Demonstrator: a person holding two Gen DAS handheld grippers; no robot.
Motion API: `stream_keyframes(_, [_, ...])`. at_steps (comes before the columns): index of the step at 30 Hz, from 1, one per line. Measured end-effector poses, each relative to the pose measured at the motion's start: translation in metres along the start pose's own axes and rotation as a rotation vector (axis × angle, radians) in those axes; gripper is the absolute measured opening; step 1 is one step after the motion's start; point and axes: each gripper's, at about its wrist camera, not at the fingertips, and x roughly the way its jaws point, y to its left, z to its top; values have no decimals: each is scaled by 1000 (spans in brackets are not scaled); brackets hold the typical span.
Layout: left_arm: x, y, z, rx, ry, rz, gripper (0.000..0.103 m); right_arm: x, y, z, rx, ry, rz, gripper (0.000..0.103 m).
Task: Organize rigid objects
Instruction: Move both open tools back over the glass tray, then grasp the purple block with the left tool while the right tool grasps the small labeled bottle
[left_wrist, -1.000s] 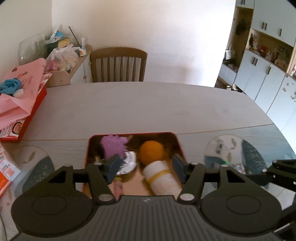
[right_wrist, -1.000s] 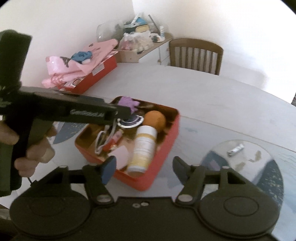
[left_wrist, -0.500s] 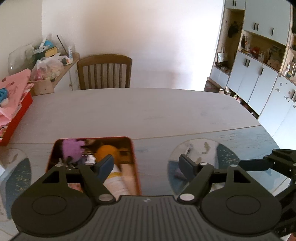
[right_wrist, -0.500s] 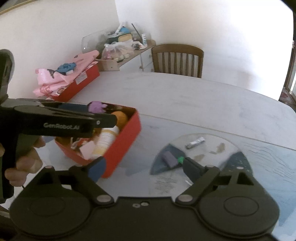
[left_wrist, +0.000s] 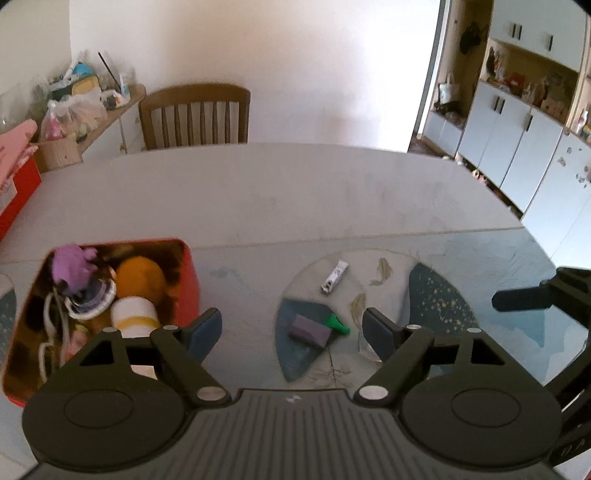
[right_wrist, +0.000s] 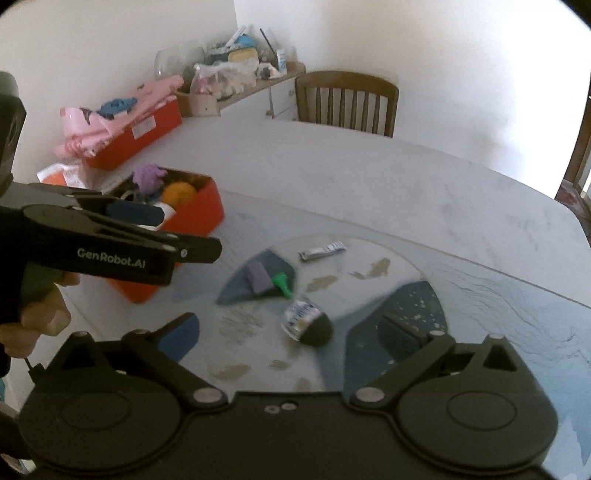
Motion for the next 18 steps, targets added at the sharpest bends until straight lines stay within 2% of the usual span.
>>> stream_keyframes(9, [46, -11, -8, -20, 69, 24, 83, 33, -22, -6, -116, 92, 42, 100])
stream_keyframes(15, [68, -6, -11, -42, 102, 34, 83, 52, -23, -5, -175, 112, 63, 92])
stream_keyframes(18, [76, -4, -13, -38, 107, 32, 83, 62, -24, -2, -194, 123, 82, 83])
